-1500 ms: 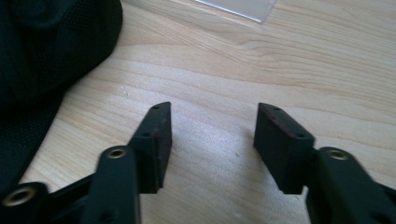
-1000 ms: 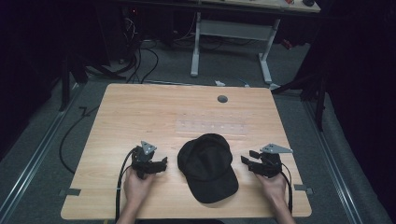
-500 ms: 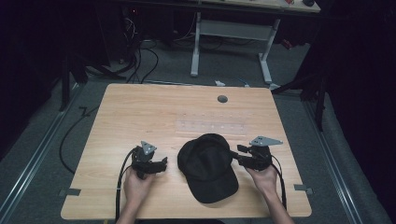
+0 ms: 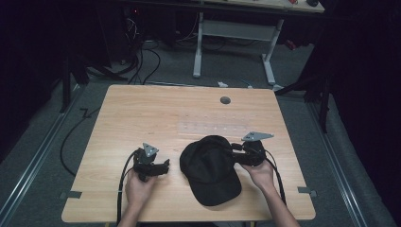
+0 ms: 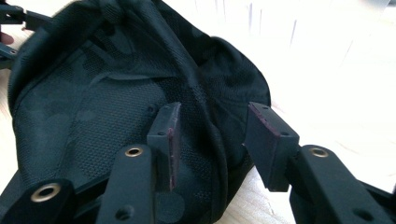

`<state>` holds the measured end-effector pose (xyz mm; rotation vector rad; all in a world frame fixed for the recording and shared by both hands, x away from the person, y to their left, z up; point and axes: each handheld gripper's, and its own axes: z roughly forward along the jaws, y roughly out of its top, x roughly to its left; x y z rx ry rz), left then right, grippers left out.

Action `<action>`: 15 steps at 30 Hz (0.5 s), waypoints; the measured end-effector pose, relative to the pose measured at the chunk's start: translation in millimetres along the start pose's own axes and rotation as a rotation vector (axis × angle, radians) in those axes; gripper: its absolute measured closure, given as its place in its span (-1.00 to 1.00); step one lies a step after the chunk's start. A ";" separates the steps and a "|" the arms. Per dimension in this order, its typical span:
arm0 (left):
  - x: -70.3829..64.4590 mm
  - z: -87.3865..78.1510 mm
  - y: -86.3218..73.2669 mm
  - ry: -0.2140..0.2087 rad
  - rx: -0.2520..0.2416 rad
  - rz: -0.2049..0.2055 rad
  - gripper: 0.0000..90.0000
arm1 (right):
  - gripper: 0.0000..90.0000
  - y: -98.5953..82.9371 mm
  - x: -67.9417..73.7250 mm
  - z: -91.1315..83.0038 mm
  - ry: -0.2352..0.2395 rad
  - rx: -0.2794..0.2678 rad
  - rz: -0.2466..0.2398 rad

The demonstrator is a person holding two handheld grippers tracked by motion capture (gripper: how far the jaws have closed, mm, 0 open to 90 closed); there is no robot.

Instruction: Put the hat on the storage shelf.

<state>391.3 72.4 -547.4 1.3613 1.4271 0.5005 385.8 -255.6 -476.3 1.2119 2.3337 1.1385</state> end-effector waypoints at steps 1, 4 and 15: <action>0.0 0.0 0.1 0.000 0.000 0.000 -0.61 | 0.28 1.1 -1.0 1.4 0.008 0.017 0.014; 0.1 0.1 0.3 -0.001 -0.002 -0.005 -0.60 | 0.32 3.9 -3.1 3.9 0.025 0.046 0.030; -0.3 -0.4 -0.2 0.000 -0.004 -0.003 -0.59 | 0.70 12.2 -4.2 17.7 0.091 0.073 0.013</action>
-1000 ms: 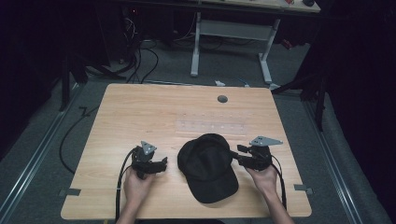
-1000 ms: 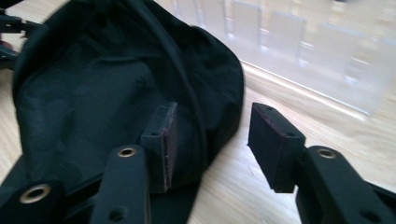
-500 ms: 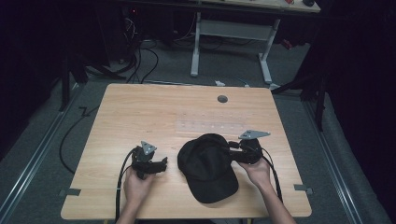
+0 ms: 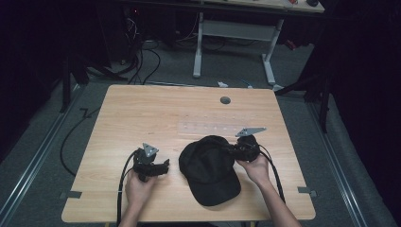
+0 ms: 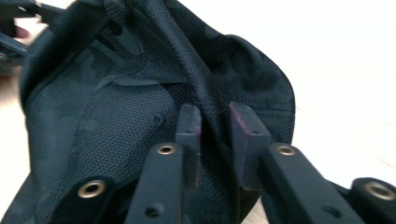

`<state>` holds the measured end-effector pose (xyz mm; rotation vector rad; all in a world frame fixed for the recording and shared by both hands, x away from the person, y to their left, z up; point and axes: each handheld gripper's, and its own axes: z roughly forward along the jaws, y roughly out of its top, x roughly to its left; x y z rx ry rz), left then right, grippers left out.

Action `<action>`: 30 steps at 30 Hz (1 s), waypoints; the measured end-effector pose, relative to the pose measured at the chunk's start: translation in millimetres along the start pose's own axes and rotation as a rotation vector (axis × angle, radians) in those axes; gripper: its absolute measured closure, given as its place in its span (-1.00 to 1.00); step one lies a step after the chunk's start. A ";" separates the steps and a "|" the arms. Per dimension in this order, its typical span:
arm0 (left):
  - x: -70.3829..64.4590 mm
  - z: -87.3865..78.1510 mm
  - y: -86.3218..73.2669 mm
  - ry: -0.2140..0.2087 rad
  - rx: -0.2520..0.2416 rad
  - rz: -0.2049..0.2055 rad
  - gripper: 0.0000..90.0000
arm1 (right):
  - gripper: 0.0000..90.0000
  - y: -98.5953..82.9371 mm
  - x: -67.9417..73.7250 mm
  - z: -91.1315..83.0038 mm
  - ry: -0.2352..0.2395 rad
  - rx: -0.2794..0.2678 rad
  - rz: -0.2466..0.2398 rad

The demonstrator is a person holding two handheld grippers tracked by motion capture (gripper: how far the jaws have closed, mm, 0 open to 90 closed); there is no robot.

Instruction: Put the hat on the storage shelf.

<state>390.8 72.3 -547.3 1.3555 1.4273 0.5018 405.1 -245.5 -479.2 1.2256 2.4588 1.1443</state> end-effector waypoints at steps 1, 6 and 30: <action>0.0 -0.1 0.0 -0.001 0.000 0.001 -0.59 | 0.75 -1.0 -1.8 -0.6 0.018 -0.010 0.008; -0.4 -0.8 -0.6 -0.013 0.008 0.011 -0.58 | 0.87 -6.5 -6.3 -2.6 0.054 -0.051 -0.010; -14.9 -20.6 3.5 -0.147 0.046 0.004 -0.60 | 0.94 -4.8 6.1 -35.2 0.098 -0.173 -0.086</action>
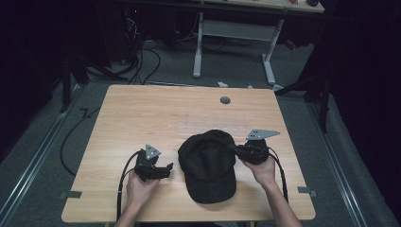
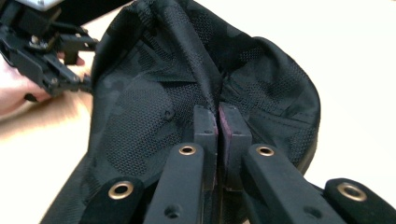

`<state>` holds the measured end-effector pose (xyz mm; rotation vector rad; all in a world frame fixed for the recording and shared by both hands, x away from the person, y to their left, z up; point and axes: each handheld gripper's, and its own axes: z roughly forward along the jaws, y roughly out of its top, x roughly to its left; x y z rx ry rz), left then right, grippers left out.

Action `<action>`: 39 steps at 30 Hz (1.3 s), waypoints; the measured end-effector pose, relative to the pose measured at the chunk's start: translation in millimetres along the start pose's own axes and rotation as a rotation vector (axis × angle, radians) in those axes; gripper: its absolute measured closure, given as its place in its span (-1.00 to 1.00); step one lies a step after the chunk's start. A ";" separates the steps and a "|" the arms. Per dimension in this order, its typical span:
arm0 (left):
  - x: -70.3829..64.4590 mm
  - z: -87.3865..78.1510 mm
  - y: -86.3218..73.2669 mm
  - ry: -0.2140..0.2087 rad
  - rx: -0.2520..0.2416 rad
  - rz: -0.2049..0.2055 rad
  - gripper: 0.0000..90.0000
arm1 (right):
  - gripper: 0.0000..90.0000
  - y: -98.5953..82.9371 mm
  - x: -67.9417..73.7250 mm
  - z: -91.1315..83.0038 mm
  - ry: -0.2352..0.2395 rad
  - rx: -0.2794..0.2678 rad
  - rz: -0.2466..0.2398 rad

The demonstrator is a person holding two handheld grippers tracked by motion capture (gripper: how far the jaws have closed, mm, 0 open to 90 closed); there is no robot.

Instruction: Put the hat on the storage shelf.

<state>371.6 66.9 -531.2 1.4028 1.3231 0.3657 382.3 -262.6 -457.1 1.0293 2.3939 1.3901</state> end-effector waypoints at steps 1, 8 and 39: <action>-2.6 -2.9 0.5 -0.021 0.000 -0.004 -0.60 | 0.94 0.7 0.5 -2.2 0.006 -0.013 -0.001; -17.1 -17.1 1.0 -0.131 0.027 -0.046 -0.62 | 0.95 10.5 6.8 -14.9 0.014 -0.061 -0.041; -61.2 -11.5 20.9 -0.403 0.168 -0.135 -0.42 | 0.95 31.3 13.3 -39.5 0.118 -0.256 -0.094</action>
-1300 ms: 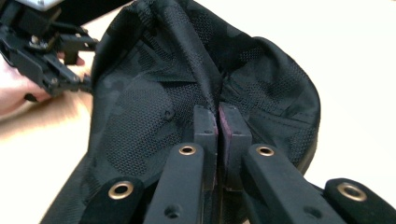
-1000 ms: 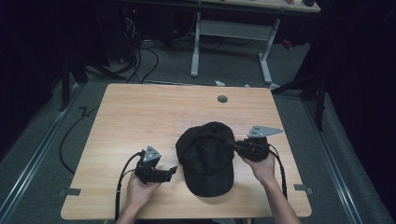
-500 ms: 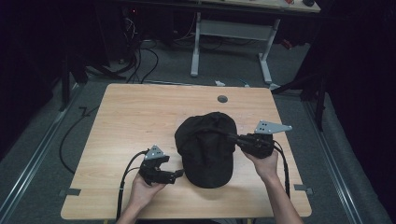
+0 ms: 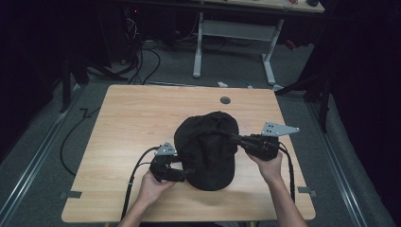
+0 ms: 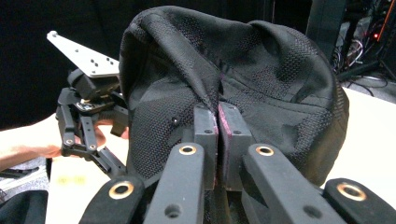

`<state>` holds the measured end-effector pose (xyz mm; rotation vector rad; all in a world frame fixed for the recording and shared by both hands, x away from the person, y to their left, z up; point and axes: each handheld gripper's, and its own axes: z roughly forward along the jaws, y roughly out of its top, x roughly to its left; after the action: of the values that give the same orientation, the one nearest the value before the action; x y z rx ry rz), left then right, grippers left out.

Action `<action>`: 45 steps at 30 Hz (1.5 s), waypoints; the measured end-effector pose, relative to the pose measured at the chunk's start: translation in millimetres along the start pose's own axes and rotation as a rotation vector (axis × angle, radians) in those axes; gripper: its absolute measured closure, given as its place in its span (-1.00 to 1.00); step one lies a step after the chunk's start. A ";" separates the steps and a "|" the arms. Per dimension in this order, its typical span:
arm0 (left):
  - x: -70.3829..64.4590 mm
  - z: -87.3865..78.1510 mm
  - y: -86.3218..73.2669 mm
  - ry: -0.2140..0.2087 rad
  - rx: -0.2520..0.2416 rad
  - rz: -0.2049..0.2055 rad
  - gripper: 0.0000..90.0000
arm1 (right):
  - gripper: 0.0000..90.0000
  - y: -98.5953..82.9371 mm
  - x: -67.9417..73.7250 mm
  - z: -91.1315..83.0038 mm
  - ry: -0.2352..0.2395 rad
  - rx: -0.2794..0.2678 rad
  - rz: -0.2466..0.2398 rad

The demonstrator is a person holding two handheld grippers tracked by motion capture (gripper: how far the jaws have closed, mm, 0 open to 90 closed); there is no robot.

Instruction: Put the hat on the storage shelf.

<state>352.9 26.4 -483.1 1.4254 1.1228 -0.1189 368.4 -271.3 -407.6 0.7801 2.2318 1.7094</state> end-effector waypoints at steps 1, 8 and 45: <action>-0.1 0.4 0.5 -0.010 0.003 -0.006 -0.39 | 0.95 -0.2 0.4 -0.1 0.001 -0.004 -0.001; -3.6 -1.8 1.1 -0.051 0.025 -0.019 -0.13 | 0.95 -2.2 -2.0 1.5 0.000 -0.013 -0.011; -18.3 -45.6 7.5 -0.249 0.054 -0.047 0.91 | 0.60 -9.7 -9.4 16.4 -0.073 0.021 -0.021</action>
<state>324.0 55.1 -454.7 1.3891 0.9535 -0.3529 381.4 -264.5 -423.0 0.8076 2.2050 1.6235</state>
